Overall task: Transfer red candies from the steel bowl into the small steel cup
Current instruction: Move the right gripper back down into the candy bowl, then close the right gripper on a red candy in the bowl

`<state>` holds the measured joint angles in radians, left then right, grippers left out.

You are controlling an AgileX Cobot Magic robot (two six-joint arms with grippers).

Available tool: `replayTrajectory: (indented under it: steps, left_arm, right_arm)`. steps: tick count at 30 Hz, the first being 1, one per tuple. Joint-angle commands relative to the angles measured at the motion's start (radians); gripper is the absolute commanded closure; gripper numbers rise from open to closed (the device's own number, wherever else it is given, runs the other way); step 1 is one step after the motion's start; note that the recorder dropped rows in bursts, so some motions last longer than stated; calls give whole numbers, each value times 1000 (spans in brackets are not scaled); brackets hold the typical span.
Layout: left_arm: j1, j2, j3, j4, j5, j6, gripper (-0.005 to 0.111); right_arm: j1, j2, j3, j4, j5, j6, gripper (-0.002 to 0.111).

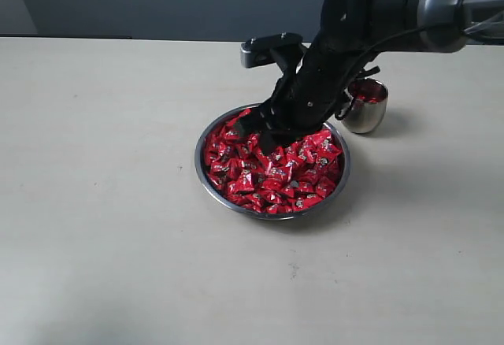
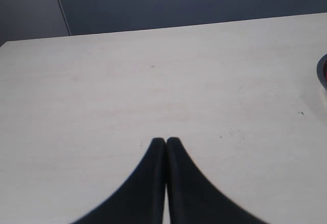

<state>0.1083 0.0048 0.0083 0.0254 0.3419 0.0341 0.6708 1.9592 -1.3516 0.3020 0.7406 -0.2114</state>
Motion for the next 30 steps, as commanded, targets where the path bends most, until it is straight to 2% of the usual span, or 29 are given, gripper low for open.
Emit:
replayTrajectory:
  steps: [1, 8, 14, 26, 30]
  left_arm:
    - [0, -5, -8, 2, -8, -5, 106]
    - [0, -5, -8, 2, -8, -5, 106]
    - [0, -5, -8, 2, -8, -5, 106]
    - [0, -5, -8, 2, -8, -5, 106]
    - [0, -5, -8, 2, -8, -5, 106]
  right_arm:
    - [4, 44, 0, 16, -42, -7, 76]
    - [24, 80, -49, 50, -29, -29, 75]
    - [54, 118, -80, 52, -2, -31, 64]
    - [77, 201, -81, 68, -16, -31, 65]
    - [75, 210, -81, 68, -14, -31, 70]
